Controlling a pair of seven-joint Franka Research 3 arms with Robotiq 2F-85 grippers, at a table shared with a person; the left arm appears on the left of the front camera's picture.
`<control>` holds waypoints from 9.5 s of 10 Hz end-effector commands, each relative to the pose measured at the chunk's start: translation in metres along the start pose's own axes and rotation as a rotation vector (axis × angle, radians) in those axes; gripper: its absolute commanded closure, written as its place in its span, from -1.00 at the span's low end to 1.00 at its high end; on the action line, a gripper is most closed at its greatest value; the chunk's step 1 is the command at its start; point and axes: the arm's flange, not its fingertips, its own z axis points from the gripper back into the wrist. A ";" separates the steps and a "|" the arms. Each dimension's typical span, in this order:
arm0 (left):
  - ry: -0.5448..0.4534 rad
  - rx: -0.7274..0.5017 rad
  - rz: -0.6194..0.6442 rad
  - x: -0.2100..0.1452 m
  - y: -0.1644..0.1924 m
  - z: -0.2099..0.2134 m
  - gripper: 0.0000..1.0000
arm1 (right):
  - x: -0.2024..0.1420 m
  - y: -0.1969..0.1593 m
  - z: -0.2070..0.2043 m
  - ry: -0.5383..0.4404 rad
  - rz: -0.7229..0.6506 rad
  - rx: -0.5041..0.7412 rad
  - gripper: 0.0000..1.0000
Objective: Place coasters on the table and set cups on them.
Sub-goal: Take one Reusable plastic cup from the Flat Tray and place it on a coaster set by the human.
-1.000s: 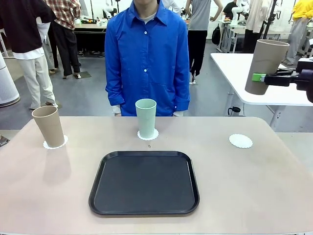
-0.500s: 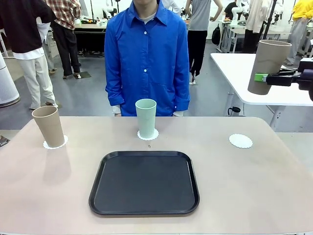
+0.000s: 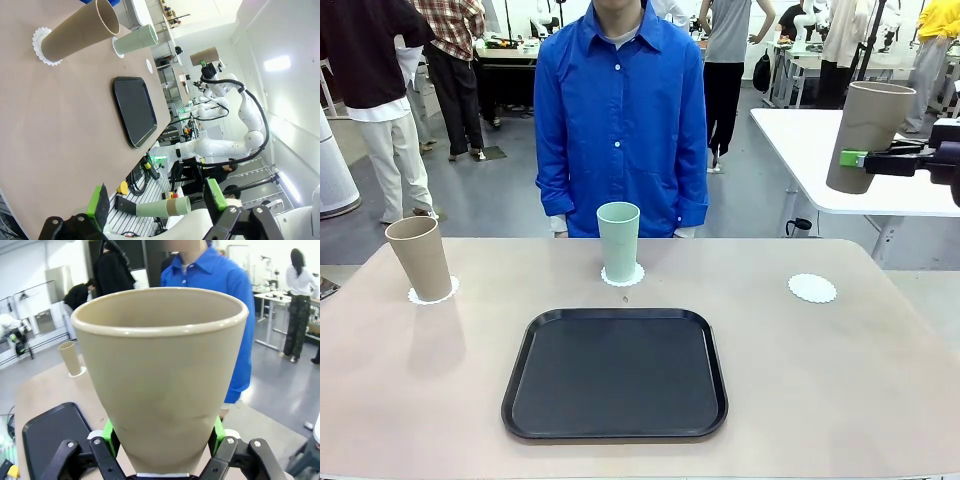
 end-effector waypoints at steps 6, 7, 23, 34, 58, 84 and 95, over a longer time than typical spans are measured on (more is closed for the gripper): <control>-0.004 0.011 0.016 0.000 -0.003 0.000 -1.00 | -0.072 -0.112 -0.030 0.062 0.090 0.201 -0.63; -0.004 0.011 0.016 0.000 -0.003 0.000 -1.00 | -0.081 -0.120 -0.033 0.075 0.094 0.240 -0.63; -0.004 0.011 0.016 0.000 -0.003 0.000 -1.00 | -0.177 -0.144 -0.067 0.026 0.108 0.461 -0.63; -0.004 0.011 0.016 0.000 -0.003 0.000 -1.00 | -0.215 -0.148 -0.073 0.083 0.158 0.503 -0.63; -0.004 0.011 0.016 0.000 -0.003 0.000 -1.00 | -0.229 -0.169 -0.063 0.077 0.079 0.546 -1.00; -0.004 0.011 0.016 0.000 -0.003 0.000 -1.00 | -0.024 0.012 0.059 0.680 -0.334 -0.408 -1.00; -0.004 0.011 0.016 0.000 -0.003 0.000 -1.00 | 0.039 0.114 -0.019 1.129 -0.274 -0.653 -1.00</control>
